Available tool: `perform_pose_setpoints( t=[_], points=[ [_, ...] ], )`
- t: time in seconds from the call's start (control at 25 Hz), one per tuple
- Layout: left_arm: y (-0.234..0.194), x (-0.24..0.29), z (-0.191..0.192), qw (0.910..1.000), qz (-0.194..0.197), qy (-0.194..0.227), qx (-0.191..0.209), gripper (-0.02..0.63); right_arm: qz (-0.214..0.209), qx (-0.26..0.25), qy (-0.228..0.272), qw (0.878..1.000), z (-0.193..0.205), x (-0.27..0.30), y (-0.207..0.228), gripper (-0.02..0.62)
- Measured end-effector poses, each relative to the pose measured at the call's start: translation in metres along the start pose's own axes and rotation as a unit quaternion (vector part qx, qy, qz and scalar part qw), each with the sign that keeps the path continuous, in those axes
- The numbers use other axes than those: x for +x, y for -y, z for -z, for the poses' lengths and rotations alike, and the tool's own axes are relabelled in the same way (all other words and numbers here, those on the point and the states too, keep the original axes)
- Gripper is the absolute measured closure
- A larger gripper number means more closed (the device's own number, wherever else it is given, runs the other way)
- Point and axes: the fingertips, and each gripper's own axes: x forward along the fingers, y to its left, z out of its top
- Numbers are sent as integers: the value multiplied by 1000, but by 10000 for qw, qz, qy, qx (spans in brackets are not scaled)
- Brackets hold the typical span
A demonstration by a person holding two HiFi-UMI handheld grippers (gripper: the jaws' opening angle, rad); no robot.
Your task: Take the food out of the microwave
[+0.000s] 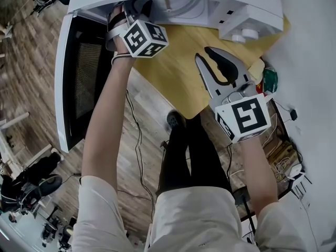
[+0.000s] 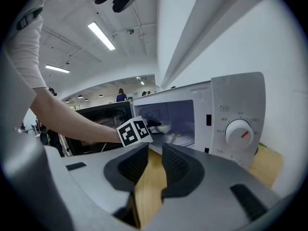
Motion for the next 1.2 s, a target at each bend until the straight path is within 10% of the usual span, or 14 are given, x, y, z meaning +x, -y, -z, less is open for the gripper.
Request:
perform_pose_setpoints(
  t=[1.2],
  points=[
    [5,-7,-13,9988,-163,21,458,537,40,95,-46,9999,2,-6,0,517]
  ],
)
